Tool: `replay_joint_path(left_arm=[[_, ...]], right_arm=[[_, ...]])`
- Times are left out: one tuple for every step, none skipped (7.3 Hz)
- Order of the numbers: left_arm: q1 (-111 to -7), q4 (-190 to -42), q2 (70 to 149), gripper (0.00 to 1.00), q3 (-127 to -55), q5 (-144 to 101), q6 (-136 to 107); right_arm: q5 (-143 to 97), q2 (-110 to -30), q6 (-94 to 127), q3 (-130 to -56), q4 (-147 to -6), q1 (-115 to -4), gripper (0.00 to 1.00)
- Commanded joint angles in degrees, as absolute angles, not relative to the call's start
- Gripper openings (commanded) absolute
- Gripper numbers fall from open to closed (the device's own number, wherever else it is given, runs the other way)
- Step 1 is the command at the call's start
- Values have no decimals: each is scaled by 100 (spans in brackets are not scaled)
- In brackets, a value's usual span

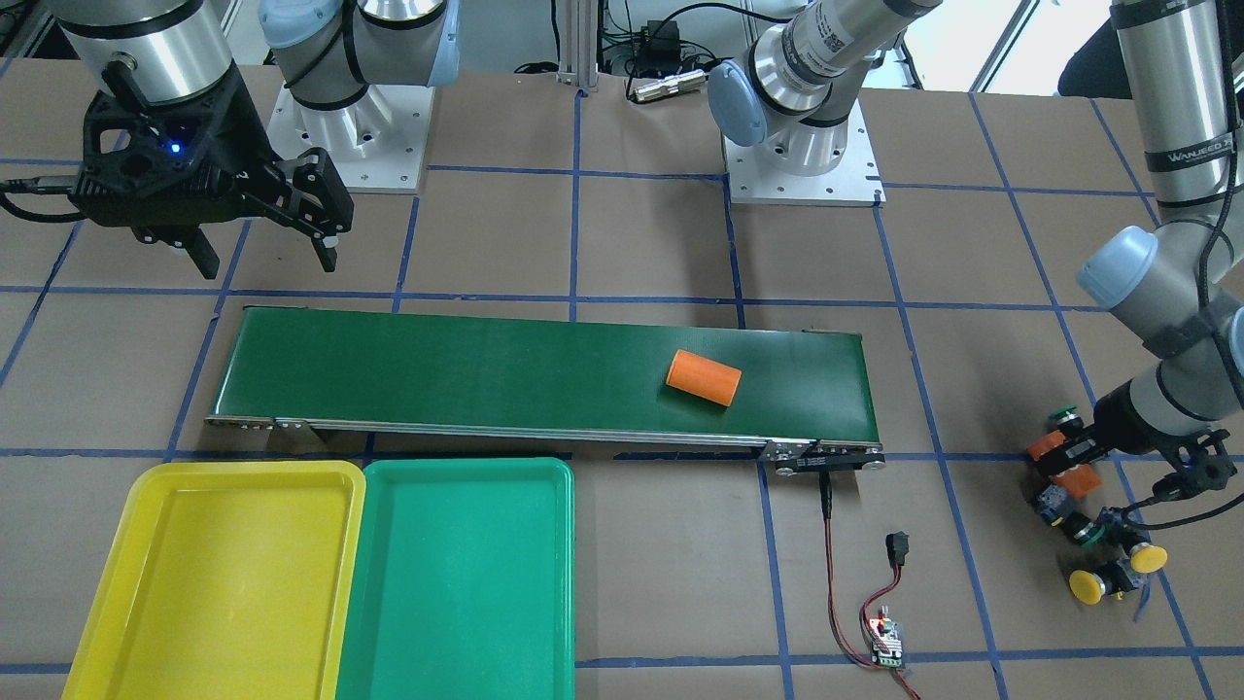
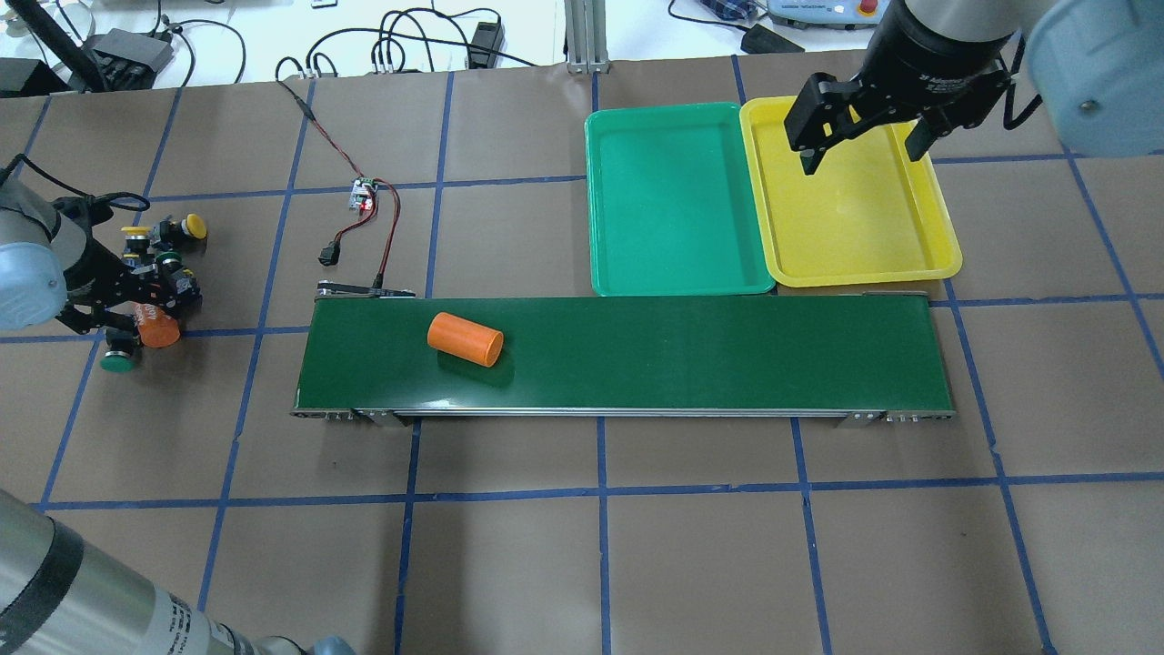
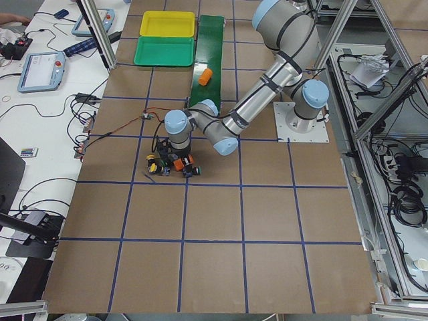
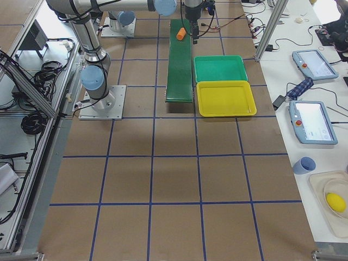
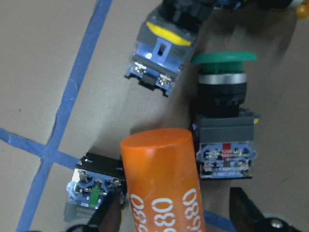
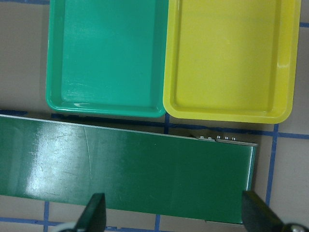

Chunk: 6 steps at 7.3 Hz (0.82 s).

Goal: Sort buttons by color to trays

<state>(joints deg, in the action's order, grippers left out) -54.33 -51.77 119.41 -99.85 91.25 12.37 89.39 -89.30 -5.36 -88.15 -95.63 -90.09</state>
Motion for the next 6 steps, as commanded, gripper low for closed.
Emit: replay_joint_path(left_arm=[[-5440,-5403,11901,18,-9932,9141,1248],[-5440,-5518,11822,17,-9923,9141,1248],[-5440,-5641,11847,42,-9914,9132,1248],[-5397,-5616,11952,66,-9905,9123,1248],[-5396,-5738,11814,38,-9923,9140,1213],[-5423,-5913,11760,18,-9923,9132,1135]], right_arm=[[8947,-8930,-536,-8824,-9562,-9009,100],[8956,-8930,-536,-8816,-9562,-9000,100],[8965,-8930,-536,-8815,-9562,-9000,100],[8965,-8930,-536,-8815,-9562,-9000,100],[8974,-8947,-554,-8824,-9554,-9000,100],[8974,-8947,-554,-8824,-9554,-9000,100]])
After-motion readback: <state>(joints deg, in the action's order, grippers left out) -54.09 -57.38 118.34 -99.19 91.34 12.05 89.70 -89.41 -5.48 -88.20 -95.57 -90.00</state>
